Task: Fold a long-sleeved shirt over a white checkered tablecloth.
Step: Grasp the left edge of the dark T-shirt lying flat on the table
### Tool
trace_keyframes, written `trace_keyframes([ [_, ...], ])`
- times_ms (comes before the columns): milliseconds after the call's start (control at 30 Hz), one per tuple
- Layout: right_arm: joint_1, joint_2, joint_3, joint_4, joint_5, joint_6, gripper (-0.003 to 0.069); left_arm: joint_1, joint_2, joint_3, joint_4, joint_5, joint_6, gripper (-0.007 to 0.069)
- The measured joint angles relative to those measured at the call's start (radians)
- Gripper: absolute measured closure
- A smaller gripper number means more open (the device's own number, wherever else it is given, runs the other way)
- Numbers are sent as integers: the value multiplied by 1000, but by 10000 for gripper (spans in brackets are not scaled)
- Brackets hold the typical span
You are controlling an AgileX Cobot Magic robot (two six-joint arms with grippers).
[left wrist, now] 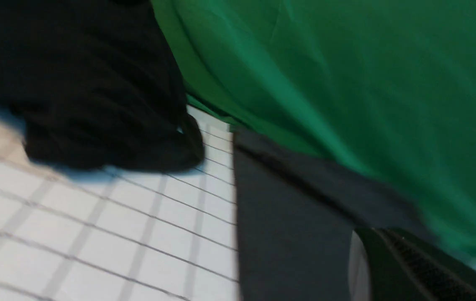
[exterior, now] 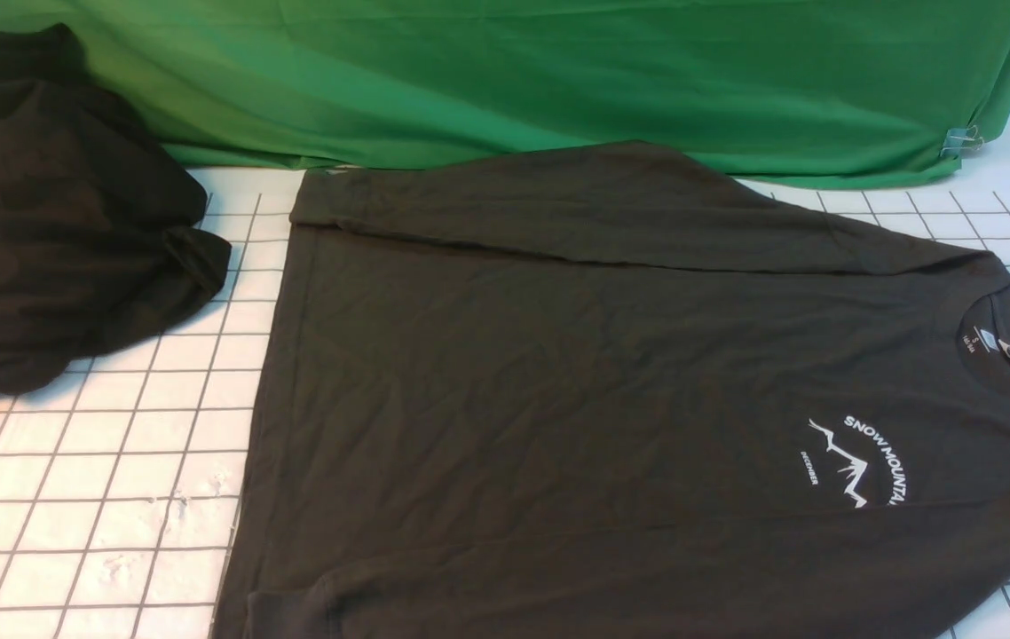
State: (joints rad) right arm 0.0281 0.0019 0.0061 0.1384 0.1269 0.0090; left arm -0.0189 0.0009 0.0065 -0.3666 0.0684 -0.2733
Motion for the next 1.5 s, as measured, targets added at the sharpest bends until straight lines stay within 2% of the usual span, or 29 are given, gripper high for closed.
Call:
trace_keyframes([
  [33, 0, 0, 0, 4, 0, 45, 417, 0, 0, 0, -15, 0, -14, 622],
  [67, 0, 0, 0, 17, 0, 180, 417, 0, 0, 0, -85, 0, -77, 622],
  [100, 0, 0, 0, 24, 0, 241, 417, 0, 0, 0, -108, -1, -127, 622],
  [133, 0, 0, 0, 35, 0, 391, 417, 0, 0, 0, -146, -4, -181, 622],
  [167, 0, 0, 0, 38, 1, 435, 417, 0, 0, 0, -158, -4, -199, 622],
  [267, 0, 0, 0, 41, 1, 514, 417, 0, 0, 0, -171, -6, -222, 622],
  [467, 1, 0, 0, 42, 0, 545, 426, 0, 0, 0, -176, -20, -231, 622],
  [533, 2, 0, -2, 42, -13, 546, 466, 0, 0, 0, -193, -68, -253, 622],
  [600, 8, 0, -36, 38, -23, 513, 538, 0, 0, -39, -195, -68, -262, 622],
  [633, 10, 5, -99, 36, -26, 464, 603, 0, 2, -106, -159, -61, -239, 622],
  [767, 10, 86, -284, 32, 35, 315, 644, 0, 84, -317, -20, 42, -183, 622],
  [833, 10, 157, -387, 32, 120, 221, 649, 0, 189, -459, 57, 163, -142, 622],
  [867, 10, 253, -484, 31, 239, 114, 650, 0, 308, -594, 117, 326, -82, 622],
  [900, 10, 253, -495, 31, 256, 114, 650, 0, 324, -594, 117, 371, -62, 622],
  [967, 10, 412, -617, 31, 481, -9, 650, 0, 526, -737, 150, 648, 65, 622],
  [1000, 10, 466, -642, 31, 545, -36, 650, 0, 632, -788, 151, 777, 122, 622],
  [1100, 10, 566, -666, 30, 636, -62, 648, 0, 825, -837, 129, 942, 210, 622],
  [1133, 10, 630, -670, 30, 678, -69, 648, 0, 939, -844, 91, 1016, 273, 622],
  [1300, 10, 791, -670, 29, 743, -131, 640, -37, 1244, -809, -28, 1027, 400, 619],
  [1400, 10, 831, -670, 28, 748, -153, 631, -106, 1334, -805, 4, 973, 378, 603],
  [1500, 10, 839, -670, 28, 737, -161, 624, -189, 1397, -805, 85, 894, 301, 547],
])
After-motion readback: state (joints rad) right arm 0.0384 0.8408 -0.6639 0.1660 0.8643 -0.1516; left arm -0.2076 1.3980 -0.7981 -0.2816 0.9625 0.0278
